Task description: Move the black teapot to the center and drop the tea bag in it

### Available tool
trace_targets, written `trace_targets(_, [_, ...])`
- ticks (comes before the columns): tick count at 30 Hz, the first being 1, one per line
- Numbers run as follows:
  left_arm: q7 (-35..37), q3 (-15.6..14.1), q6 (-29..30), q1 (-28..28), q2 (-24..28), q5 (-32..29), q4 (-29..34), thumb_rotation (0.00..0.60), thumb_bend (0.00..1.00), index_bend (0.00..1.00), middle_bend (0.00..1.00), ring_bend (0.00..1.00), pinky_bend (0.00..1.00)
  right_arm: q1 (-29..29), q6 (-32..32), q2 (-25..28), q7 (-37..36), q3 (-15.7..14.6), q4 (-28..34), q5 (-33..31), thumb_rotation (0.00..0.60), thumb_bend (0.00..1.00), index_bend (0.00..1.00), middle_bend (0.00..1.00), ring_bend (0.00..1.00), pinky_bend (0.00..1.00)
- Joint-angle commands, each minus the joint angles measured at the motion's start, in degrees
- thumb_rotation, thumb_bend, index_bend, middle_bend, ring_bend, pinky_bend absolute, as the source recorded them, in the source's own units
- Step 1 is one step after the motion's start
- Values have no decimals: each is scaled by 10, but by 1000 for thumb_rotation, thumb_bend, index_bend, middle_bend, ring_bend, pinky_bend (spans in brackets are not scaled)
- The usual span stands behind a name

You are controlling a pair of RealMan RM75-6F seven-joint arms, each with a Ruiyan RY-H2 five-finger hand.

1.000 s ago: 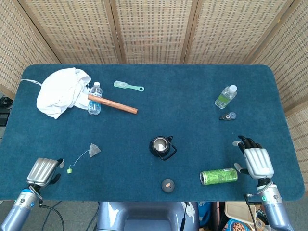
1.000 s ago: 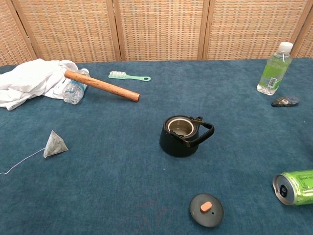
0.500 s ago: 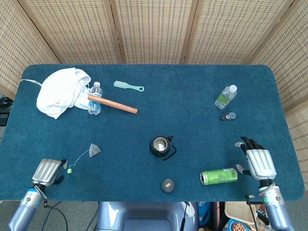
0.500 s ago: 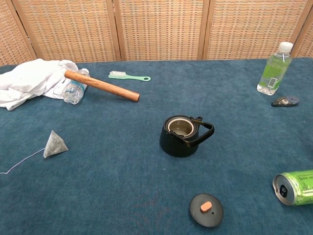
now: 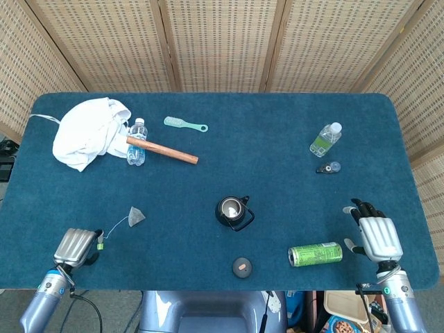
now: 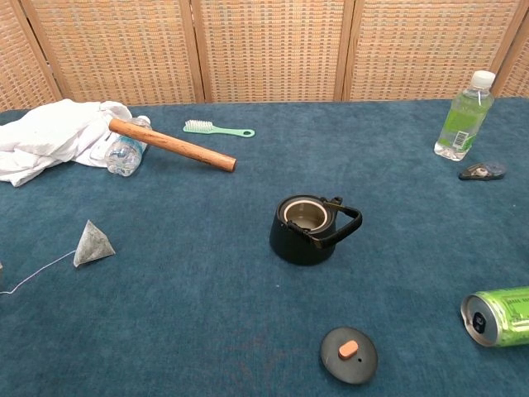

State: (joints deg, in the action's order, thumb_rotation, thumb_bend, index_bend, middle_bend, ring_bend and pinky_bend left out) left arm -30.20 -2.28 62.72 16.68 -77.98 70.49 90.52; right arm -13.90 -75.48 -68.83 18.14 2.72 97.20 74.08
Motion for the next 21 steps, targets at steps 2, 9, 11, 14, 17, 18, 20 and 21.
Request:
trace_targets(2, [-1,0,-1,1,-2,-3,-2,600,326,469,860,784,669,1,2,1,1,1,1,-1,600,378,308,226,201,372])
trace_targets(9, [0,-1,-10,7,-5,-13,-7,600,326,469,861,784,669,4,5,1,3,2,0,-6,600,379,308,226,199,372])
trace_targets(11, [1,0,-11,8,-7,-15,-8,600,326,469,862,783,669,4,7,2,4,2,1,-8,600,378,308,226,198,372])
trace_targets(14, [1,1,-11,10,-9,-17,-10,600,327,469,863,784,669,5,7,3,6,3,2,-9,600,379,308,226,198,372])
trace_targets(17, [1,1,-13,11,-10,-20,-12,600,326,469,863,784,669,6,6,4,7,3,3,-10,600,379,308,226,198,373])
trace_targets(18, [1,1,-14,12,-11,-21,-13,600,326,469,863,784,669,7,6,4,7,4,3,-10,600,379,308,226,198,372])
trace_targets(20, [1,1,-14,12,-11,-22,-13,600,326,469,864,784,669,8,6,4,7,4,2,-11,600,379,308,226,198,372])
trace_targets(21, [1,1,-14,13,-12,-23,-14,600,327,469,864,784,669,8,6,4,7,4,3,-11,600,379,308,226,198,372])
